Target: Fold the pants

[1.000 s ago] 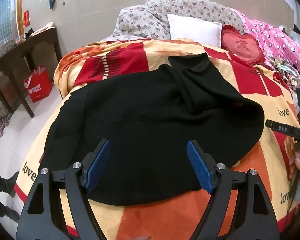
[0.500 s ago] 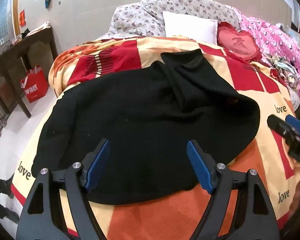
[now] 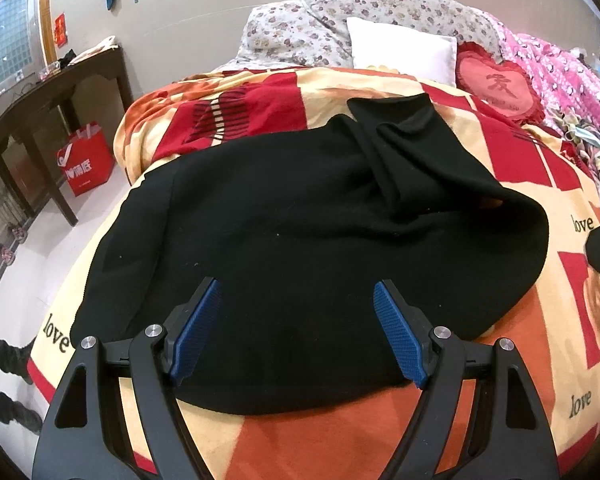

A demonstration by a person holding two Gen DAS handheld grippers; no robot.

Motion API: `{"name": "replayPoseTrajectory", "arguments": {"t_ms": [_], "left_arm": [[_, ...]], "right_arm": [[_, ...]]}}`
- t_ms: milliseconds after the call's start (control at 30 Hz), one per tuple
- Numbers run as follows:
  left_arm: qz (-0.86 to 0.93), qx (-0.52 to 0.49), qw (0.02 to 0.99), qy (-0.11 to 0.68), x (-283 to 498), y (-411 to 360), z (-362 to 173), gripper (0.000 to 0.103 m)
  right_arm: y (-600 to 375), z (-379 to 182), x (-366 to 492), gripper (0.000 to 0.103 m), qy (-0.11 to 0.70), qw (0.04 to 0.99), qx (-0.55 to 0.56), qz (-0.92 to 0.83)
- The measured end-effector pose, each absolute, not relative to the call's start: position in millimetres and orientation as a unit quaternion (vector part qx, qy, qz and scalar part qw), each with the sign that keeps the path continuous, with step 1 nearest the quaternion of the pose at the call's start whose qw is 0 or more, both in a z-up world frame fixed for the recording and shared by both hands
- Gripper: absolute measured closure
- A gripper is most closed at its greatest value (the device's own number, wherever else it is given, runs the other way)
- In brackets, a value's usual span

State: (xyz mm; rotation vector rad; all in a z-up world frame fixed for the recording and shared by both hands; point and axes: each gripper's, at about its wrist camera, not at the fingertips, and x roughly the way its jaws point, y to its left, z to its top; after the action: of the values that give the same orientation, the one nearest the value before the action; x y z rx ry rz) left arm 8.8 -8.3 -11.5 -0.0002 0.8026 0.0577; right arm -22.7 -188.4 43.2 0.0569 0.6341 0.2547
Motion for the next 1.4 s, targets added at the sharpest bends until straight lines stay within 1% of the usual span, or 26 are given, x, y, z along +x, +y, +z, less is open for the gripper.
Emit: {"name": "replayPoseTrajectory", "arguments": {"t_ms": [500,1400], "left_arm": [[0.03,-0.001,0.915,0.402,12,-6,-16,0.024],[0.026,-0.009,0.912,0.409,15,-6,-20,0.024]], "right_arm": [[-177,19,-6,0.018,0.353,0.929,0.019,0.111],[-176,6,5,0.02,0.367,0.924,0.019,0.107]]}}
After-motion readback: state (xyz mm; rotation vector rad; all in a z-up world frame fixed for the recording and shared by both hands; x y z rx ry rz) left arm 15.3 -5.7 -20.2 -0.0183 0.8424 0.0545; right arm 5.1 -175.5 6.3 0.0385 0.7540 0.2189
